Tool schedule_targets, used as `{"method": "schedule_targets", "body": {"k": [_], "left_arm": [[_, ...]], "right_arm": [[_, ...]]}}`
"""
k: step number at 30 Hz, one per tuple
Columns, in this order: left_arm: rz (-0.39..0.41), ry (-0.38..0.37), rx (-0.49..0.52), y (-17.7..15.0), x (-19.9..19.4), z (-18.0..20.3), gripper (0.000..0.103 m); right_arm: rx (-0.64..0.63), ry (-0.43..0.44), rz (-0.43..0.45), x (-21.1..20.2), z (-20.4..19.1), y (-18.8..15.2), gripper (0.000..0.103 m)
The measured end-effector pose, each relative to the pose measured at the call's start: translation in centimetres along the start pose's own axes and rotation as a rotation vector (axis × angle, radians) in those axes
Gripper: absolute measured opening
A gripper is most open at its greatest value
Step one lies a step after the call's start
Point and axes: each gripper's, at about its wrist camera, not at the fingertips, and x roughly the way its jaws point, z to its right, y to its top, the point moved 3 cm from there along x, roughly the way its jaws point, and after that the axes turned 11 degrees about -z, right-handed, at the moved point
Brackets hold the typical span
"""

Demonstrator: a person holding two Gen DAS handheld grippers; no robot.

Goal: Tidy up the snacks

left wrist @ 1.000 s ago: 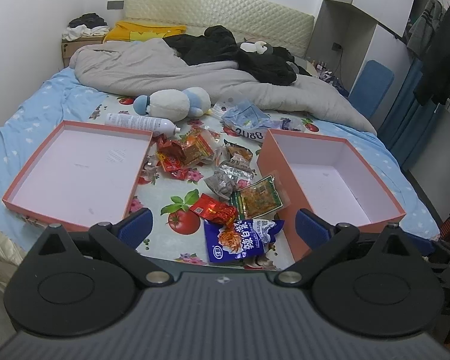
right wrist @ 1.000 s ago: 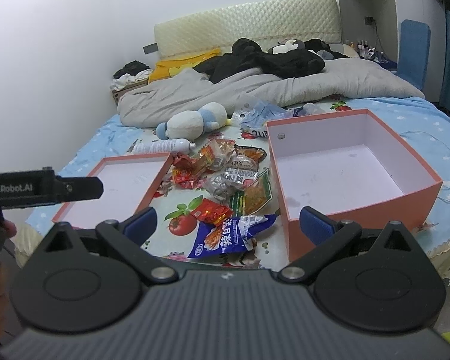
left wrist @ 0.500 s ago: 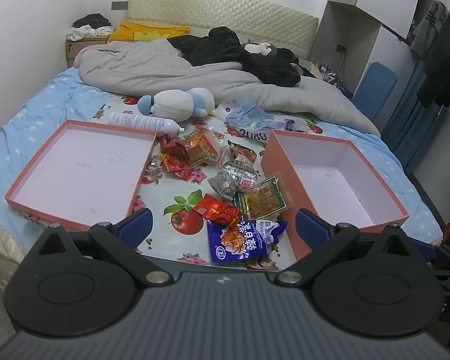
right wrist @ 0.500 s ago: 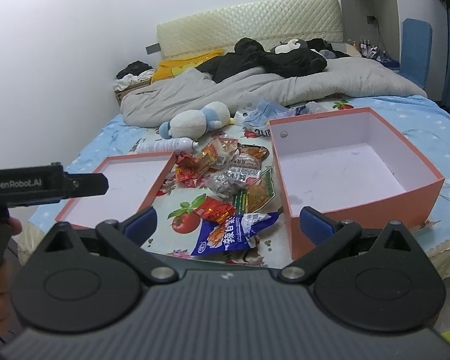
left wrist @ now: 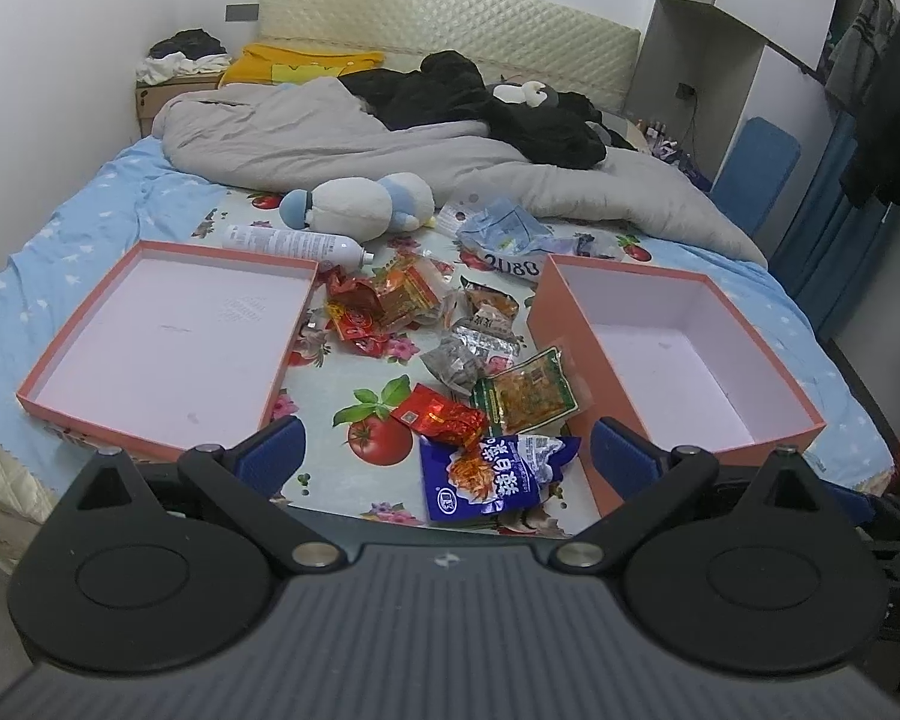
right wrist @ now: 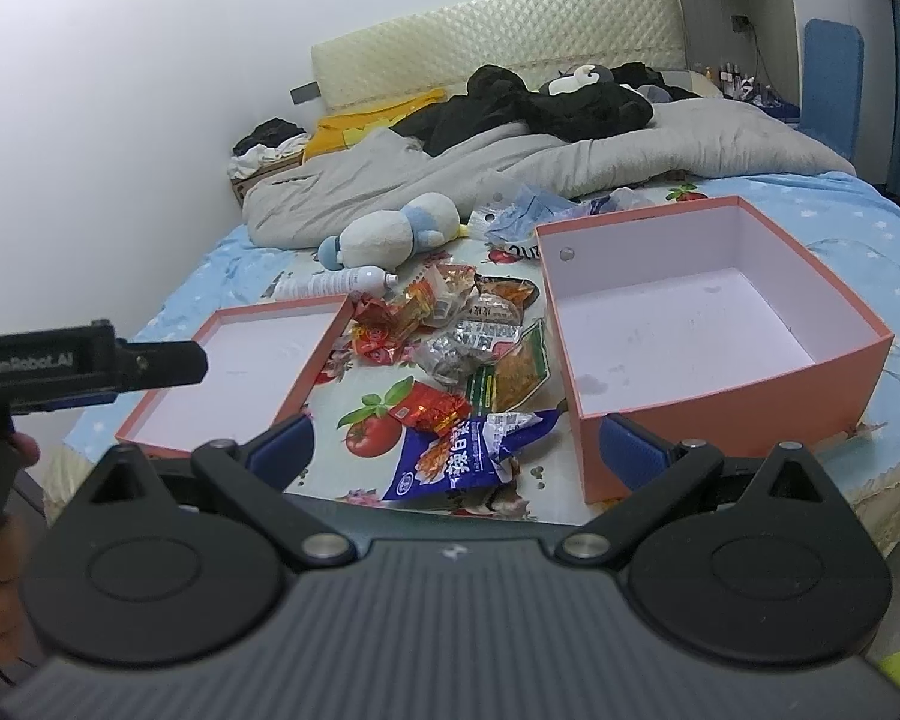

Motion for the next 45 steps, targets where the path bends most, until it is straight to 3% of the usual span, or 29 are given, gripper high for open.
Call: {"method": "schedule_targets", "body": {"k": [28, 36, 41, 45], "left_arm": [[-0.029, -0.042, 0.007, 0.4, 0.6, 0.1, 0.103], [-0.078, -0.043, -0.012, 1.0, 3.3, -0.6, 0.102], [-0.099, -0.077, 0.015, 1.3, 6.8, -0.7, 0.103], [-0.141, -0.077, 0.043, 1.3, 10.9, -0.8, 0.103]], "right_arm": [[-0.015, 0.011, -0.035, 0.9, -0.2, -0.2, 0.103], [-0.010, -0.021, -0.061, 2.6, -0.2, -0.2, 0.103], [-0.002, -0.004, -0.110, 5.2, 0.2, -0.2, 0.095], [0.012, -0.005, -0.157, 8.2, 0.3, -0.7, 0.095]]}}
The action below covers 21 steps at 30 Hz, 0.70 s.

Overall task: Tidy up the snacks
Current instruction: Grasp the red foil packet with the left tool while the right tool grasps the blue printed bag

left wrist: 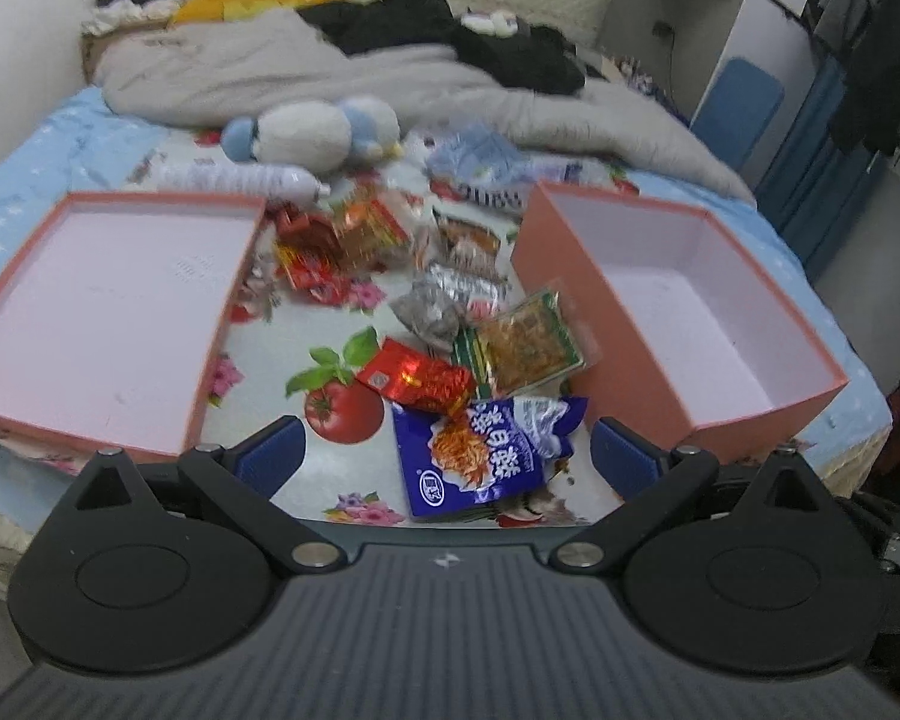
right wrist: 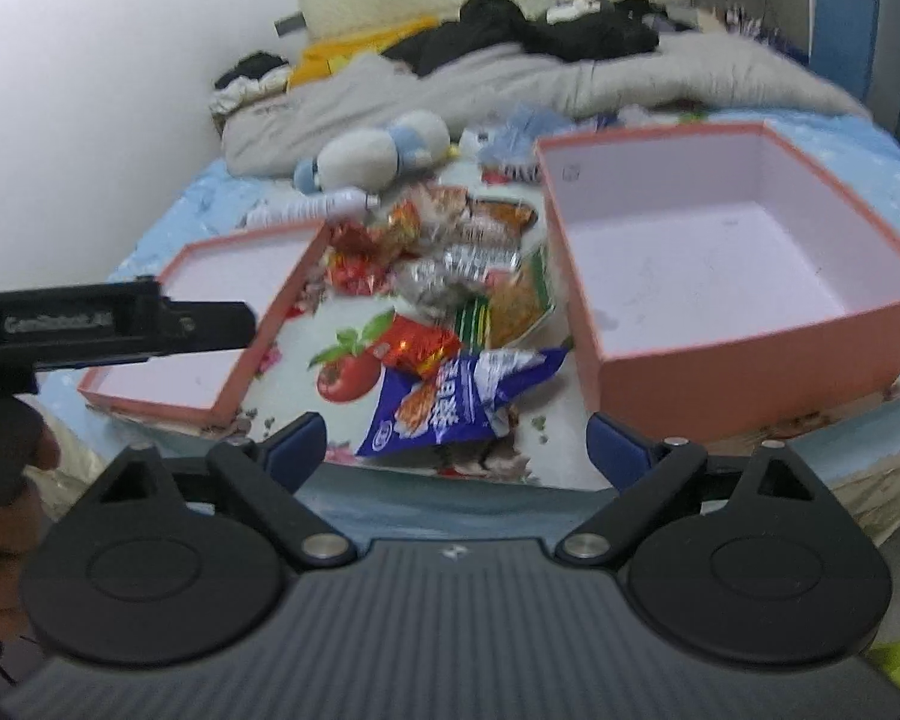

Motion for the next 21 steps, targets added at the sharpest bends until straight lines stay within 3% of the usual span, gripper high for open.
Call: {"method": "schedule_targets", "body": {"k": [7, 10, 13, 17, 21], "left_arm": [[-0.054, -0.010, 0.023, 2.5, 6.4, -1.6, 0.101], [-0.098, -0.059, 0.023, 3.8, 9.2, -2.4, 0.101], [-0.130, -0.058, 0.045, 4.8, 11.6, -2.5, 0.101], [-0.170, -0.047, 0.077, 5.8, 14.8, -2.7, 0.091], [-0.219, -0.085, 0.094, 6.5, 18.1, -3.2, 0.084]], "right_arm": [[0.008, 0.060, -0.050, 4.5, -0.6, 0.7, 0.095], [0.013, 0.044, -0.056, 6.3, -0.6, 1.4, 0.095], [0.015, 0.026, -0.090, 8.6, -0.5, 1.9, 0.095], [0.036, -0.001, -0.165, 11.4, -0.1, 2.5, 0.095], [0.025, -0.026, -0.178, 13.4, -0.2, 2.9, 0.095]]}}
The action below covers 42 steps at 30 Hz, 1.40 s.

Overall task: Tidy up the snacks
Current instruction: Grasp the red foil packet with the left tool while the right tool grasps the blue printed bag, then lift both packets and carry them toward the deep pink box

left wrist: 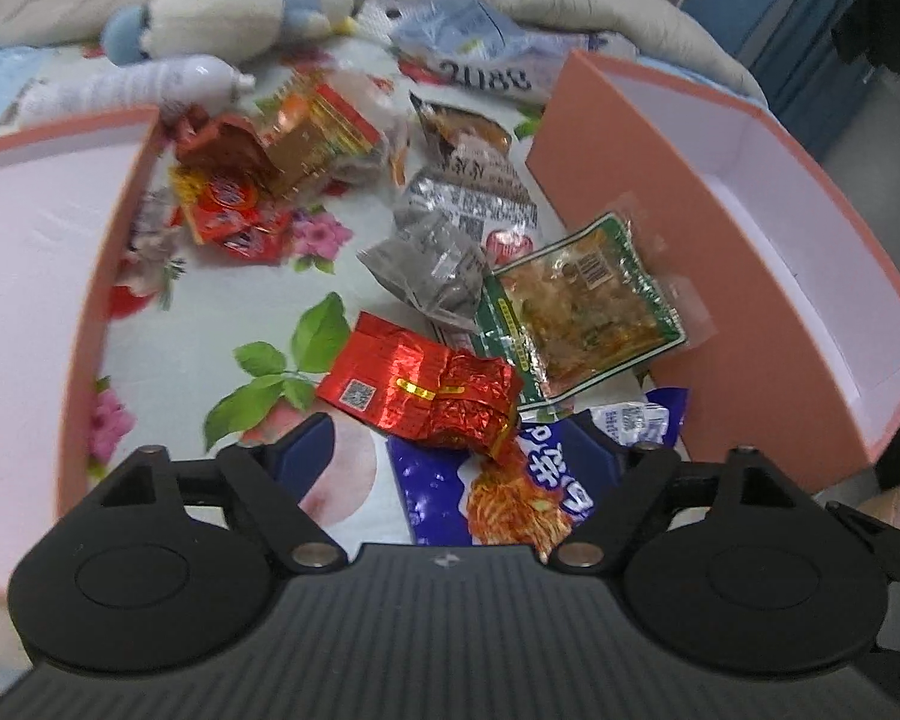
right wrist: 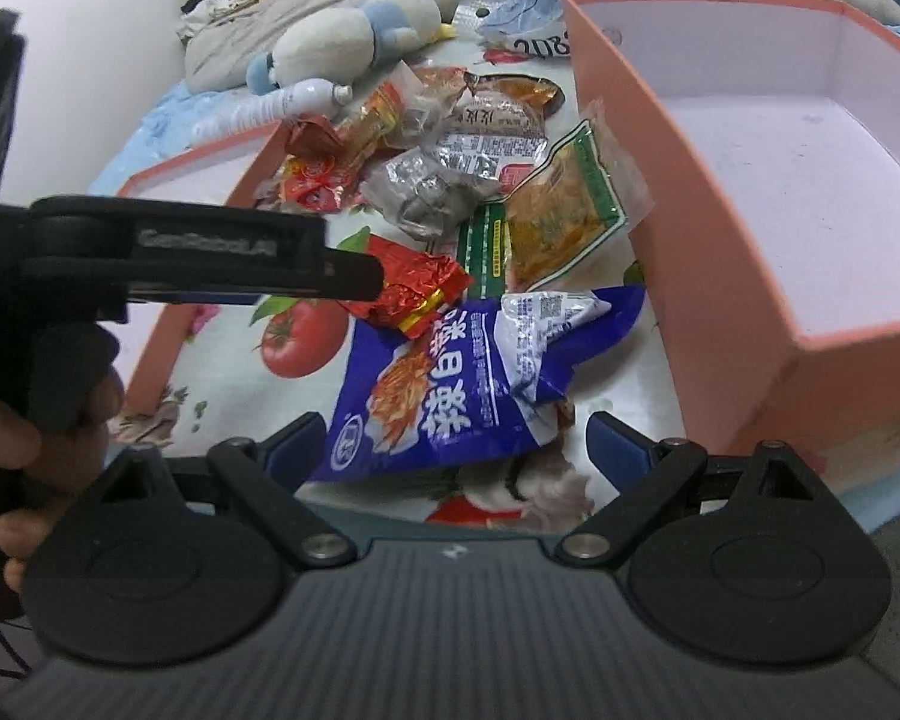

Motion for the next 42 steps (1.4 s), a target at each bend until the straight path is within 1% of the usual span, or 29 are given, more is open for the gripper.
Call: {"method": "schedule_targets", "body": {"k": [7, 11, 13, 15, 17, 18, 20, 22, 23, 25, 27, 34, 37, 42], "left_arm": [[-0.039, -0.019, 0.072, 1.4, 3.5, 0.4, 0.076], [-0.060, -0.035, 0.100, 1.8, 5.0, 0.5, 0.073], [-0.073, -0.027, 0.110, 1.9, 5.8, 0.4, 0.071], [-0.068, -0.027, 0.121, 1.9, 6.0, 0.5, 0.070], [-0.065, -0.027, 0.132, 2.1, 6.1, 0.6, 0.064], [-0.063, -0.022, 0.135, 2.1, 6.2, 0.7, 0.062], [-0.060, -0.013, 0.142, 2.2, 6.2, 0.9, 0.052], [-0.057, -0.014, 0.151, 2.1, 6.0, 1.2, 0.046], [-0.056, -0.006, 0.154, 2.1, 5.9, 1.3, 0.045], [-0.053, 0.000, 0.138, 2.1, 5.3, 1.3, 0.044], [-0.047, 0.001, 0.122, 2.1, 4.7, 1.2, 0.043], [-0.014, 0.040, 0.080, 1.1, 1.2, 1.2, 0.043], [0.011, 0.053, 0.037, 0.3, -0.8, 1.0, 0.043], [0.051, 0.074, -0.089, -1.6, -4.2, 0.4, 0.043]], "right_arm": [[0.011, -0.084, -0.059, 3.1, -0.1, 0.6, 0.094], [0.056, -0.079, -0.059, 4.2, 0.5, 1.1, 0.092], [0.036, -0.087, -0.049, 4.5, 0.3, 1.2, 0.092], [0.019, -0.084, -0.039, 4.6, 0.1, 1.3, 0.089], [0.000, -0.107, -0.035, 4.8, -0.1, 1.3, 0.083], [-0.008, -0.113, -0.036, 4.8, -0.3, 1.2, 0.083], [-0.016, -0.112, -0.034, 4.7, -0.4, 1.2, 0.078], [-0.023, -0.110, -0.034, 4.6, -0.3, 1.4, 0.074], [-0.025, -0.113, -0.034, 4.5, -0.3, 1.4, 0.070], [-0.027, -0.120, -0.032, 4.1, -0.3, 1.4, 0.066], [-0.031, -0.122, -0.029, 3.7, -0.3, 1.3, 0.065], [-0.053, -0.109, 0.002, 1.3, -0.9, 0.6, 0.062], [-0.058, -0.104, 0.017, 0.0, -1.2, 0.1, 0.062], [-0.038, -0.078, 0.035, -2.2, -1.5, -1.0, 0.062]]}}
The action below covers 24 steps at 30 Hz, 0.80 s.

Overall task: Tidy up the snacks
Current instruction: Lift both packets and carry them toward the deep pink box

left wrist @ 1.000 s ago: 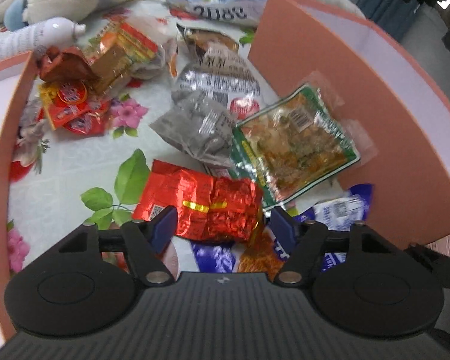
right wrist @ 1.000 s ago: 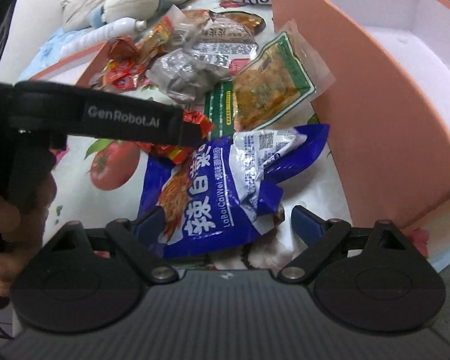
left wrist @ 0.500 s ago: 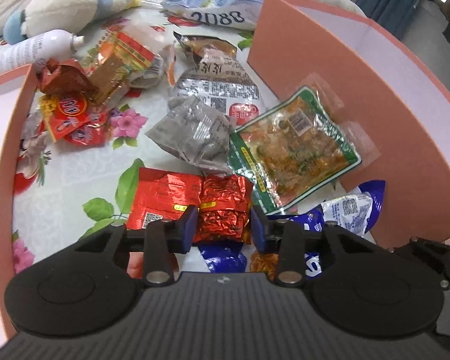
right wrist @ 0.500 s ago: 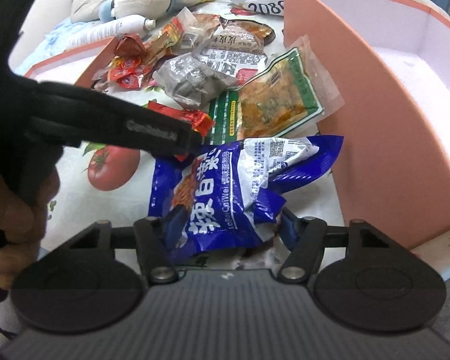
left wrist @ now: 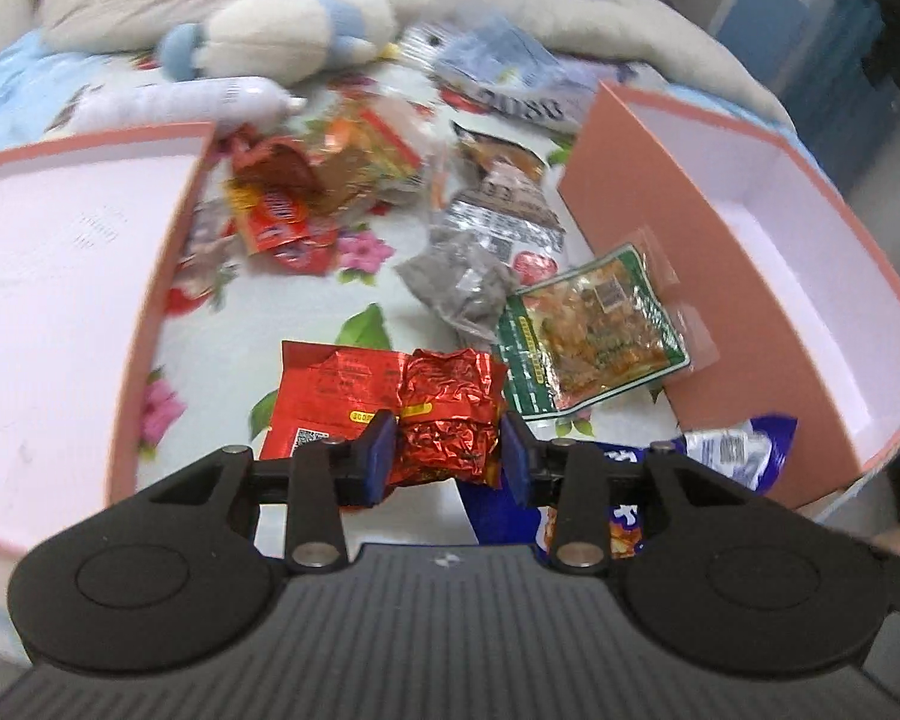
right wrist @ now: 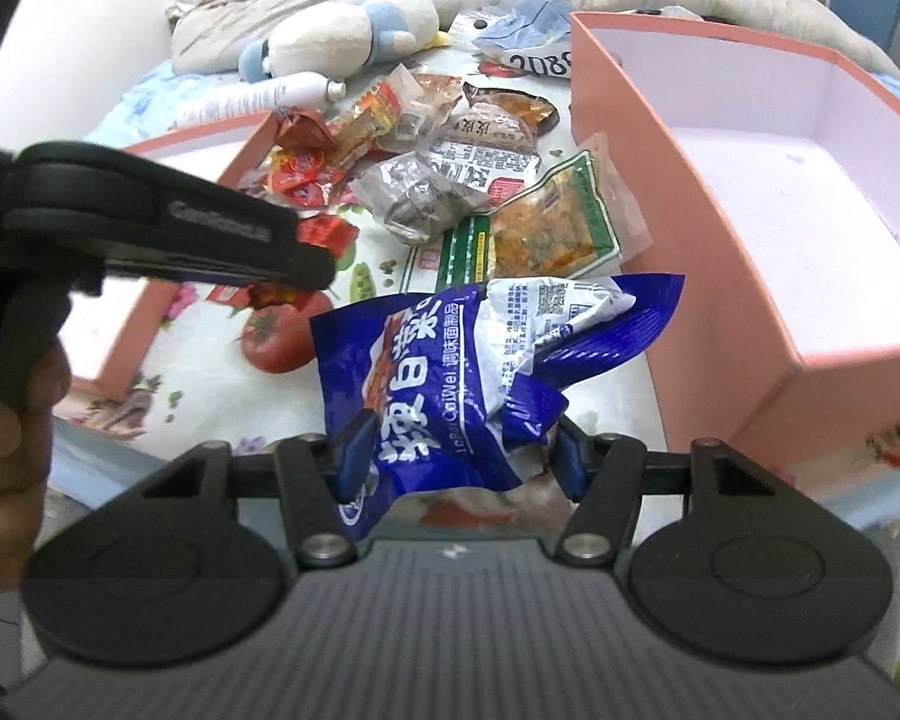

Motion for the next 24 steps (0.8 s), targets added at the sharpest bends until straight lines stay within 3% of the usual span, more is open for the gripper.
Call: {"method": "schedule_targets", "body": {"k": [13, 24], "left_arm": [[0.117, -0.006, -0.091, -5.8, -9.4, 0.3, 0.043], [0.222, -0.015, -0.077, -8.4, -15.1, 2.6, 0.043]], "right_arm": [[-0.038, -0.007, 0.112, -6.9, -0.7, -2.4, 0.062], [-0.030, -0.030, 0.231, -12.8, 1.2, -3.1, 0.062]]}}
